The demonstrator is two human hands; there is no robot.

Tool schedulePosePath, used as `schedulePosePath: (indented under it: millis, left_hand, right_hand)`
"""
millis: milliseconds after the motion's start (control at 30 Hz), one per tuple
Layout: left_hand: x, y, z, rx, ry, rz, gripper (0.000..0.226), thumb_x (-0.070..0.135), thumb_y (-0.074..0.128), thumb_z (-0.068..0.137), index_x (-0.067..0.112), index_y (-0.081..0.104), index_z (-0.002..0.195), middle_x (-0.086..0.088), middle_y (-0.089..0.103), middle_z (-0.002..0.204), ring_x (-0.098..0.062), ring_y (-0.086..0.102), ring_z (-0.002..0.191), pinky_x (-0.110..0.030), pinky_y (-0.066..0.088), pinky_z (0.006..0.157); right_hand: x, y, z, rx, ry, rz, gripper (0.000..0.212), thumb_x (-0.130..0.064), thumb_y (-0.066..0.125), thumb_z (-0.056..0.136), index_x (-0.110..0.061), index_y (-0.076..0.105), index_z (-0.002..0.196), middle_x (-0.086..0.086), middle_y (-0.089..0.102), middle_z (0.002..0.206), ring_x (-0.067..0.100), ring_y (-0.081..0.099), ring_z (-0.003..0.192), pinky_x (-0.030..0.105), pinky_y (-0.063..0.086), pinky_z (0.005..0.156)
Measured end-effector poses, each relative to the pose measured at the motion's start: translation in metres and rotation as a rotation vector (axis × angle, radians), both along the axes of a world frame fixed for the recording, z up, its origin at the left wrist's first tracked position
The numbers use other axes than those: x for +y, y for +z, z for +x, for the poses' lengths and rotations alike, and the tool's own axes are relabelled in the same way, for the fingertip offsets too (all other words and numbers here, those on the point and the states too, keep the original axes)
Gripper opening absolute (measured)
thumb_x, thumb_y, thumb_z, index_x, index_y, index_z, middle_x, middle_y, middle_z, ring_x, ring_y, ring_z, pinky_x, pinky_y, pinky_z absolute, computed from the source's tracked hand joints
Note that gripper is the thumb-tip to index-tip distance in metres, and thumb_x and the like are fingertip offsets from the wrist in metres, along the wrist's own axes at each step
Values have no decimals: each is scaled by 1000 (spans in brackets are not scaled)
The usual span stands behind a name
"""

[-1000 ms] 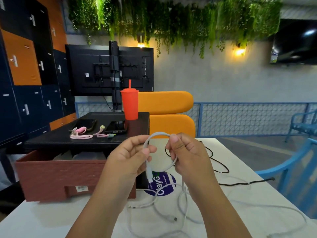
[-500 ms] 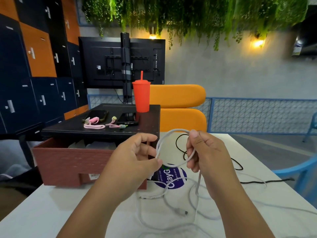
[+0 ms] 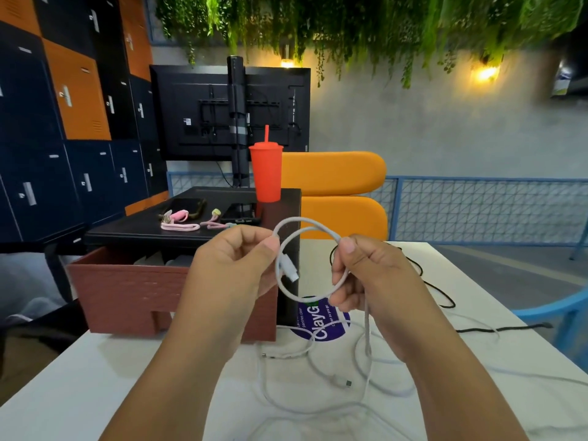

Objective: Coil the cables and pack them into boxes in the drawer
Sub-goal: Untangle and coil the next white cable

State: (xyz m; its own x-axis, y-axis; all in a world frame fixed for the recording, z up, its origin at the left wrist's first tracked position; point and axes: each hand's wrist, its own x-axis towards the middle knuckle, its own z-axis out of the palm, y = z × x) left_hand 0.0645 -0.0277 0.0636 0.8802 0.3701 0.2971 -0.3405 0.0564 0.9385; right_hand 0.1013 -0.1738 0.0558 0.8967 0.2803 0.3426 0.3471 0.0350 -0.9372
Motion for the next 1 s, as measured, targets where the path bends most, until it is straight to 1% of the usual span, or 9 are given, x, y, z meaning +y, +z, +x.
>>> schedulePosePath:
  millis: [200, 267, 367, 467, 667, 767, 833, 900, 1000]
  left_hand:
    - [0, 5, -5, 49, -216, -221, 20, 13, 48, 92, 8, 63, 80, -5, 59, 62, -12, 57, 55, -18, 52, 49]
    - [-2, 4, -6, 42, -235, -157, 22, 20, 49, 92, 11, 66, 80, -3, 60, 62, -12, 57, 55, -19, 53, 50]
    - [-3, 0, -3, 35, -185, 45, 39, 26, 47, 93, 16, 66, 60, 1, 61, 63, -13, 61, 63, -19, 53, 58]
    - [0, -2, -1, 91, -161, 161, 47, 30, 44, 94, 14, 63, 54, 4, 63, 65, -5, 61, 66, -15, 49, 63]
    - [2, -1, -2, 107, -182, 112, 34, 28, 45, 94, 18, 70, 74, 0, 70, 74, -8, 63, 70, -15, 51, 60]
    - [2, -1, -3, 38, -225, 76, 23, 31, 50, 84, 20, 70, 87, -2, 70, 74, -14, 65, 74, -27, 53, 73]
    - [0, -1, -6, 37, -262, 87, 26, 31, 50, 80, 15, 70, 85, -3, 63, 60, -14, 61, 59, -25, 54, 69]
    - [-2, -1, -7, 63, -266, 99, 30, 27, 48, 89, 10, 68, 75, -1, 44, 42, -12, 43, 37, -22, 52, 55]
    - [-1, -1, -6, 119, -299, 75, 43, 25, 45, 92, 10, 63, 56, 2, 26, 36, -10, 24, 31, -23, 47, 46]
  right_hand:
    - [7, 0, -1, 39, 26, 42, 36, -28, 42, 95, -8, 53, 67, 8, 53, 57, 9, 57, 45, 17, 48, 46]
    - [7, 0, -1, 35, 1, 78, 36, -27, 42, 95, -8, 52, 66, 6, 52, 56, 9, 56, 44, 16, 47, 44]
    - [6, 2, -1, 17, -30, 112, 36, -25, 43, 94, -8, 51, 64, 3, 51, 54, 10, 56, 43, 17, 46, 44]
    - [2, 5, -1, 3, -57, 173, 36, -26, 44, 93, -8, 51, 63, -1, 52, 49, 9, 55, 42, 16, 46, 43]
    - [-4, 6, -2, -19, -46, 98, 36, -26, 42, 95, -9, 52, 65, -1, 53, 50, 8, 56, 44, 17, 47, 45]
    - [-1, 5, -4, -53, -6, -36, 34, -24, 44, 95, -10, 52, 65, 3, 50, 54, 9, 55, 43, 17, 45, 44]
    - [1, 5, -5, -70, 11, -105, 34, -25, 45, 94, -11, 53, 65, 4, 50, 55, 9, 54, 44, 17, 44, 44]
    - [2, 4, -4, -80, 4, -143, 33, -25, 46, 94, -11, 55, 65, 2, 51, 54, 7, 54, 44, 15, 43, 44]
    - [1, 5, -5, -108, -19, -153, 32, -23, 49, 92, -14, 57, 63, -3, 53, 50, 5, 54, 45, 15, 44, 45]
